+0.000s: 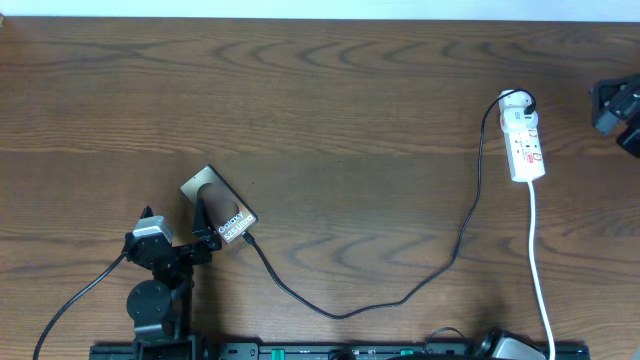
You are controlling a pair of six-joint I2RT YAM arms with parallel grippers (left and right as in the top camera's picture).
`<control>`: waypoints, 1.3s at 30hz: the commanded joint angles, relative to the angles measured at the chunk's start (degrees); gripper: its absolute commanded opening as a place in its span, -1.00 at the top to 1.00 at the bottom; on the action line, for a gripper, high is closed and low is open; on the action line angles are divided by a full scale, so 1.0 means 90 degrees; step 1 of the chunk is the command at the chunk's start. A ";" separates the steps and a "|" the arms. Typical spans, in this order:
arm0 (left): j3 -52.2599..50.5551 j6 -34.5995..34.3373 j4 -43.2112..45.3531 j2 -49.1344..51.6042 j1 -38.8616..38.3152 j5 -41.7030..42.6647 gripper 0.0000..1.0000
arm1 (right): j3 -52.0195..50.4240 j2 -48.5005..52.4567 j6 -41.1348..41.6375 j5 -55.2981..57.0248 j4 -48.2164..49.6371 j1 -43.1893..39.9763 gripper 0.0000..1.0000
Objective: Plug charger to phone and switch on socket
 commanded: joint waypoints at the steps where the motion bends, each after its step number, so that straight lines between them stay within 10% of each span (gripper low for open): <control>1: -0.0049 0.0063 -0.0287 -0.0039 0.0027 0.0155 -0.83 | -0.0401 -0.0112 0.0058 0.0323 0.0440 0.0440 -0.98; 25: -0.0049 0.0063 -0.0287 -0.0039 0.0027 0.0155 -0.83 | -0.9027 -0.3434 0.0056 0.1229 1.0698 0.2305 -0.99; 39: -0.0049 0.0063 -0.0287 -0.0039 0.0027 0.0155 -0.83 | -1.1392 -0.5787 0.0053 0.1634 1.1298 0.2305 -0.99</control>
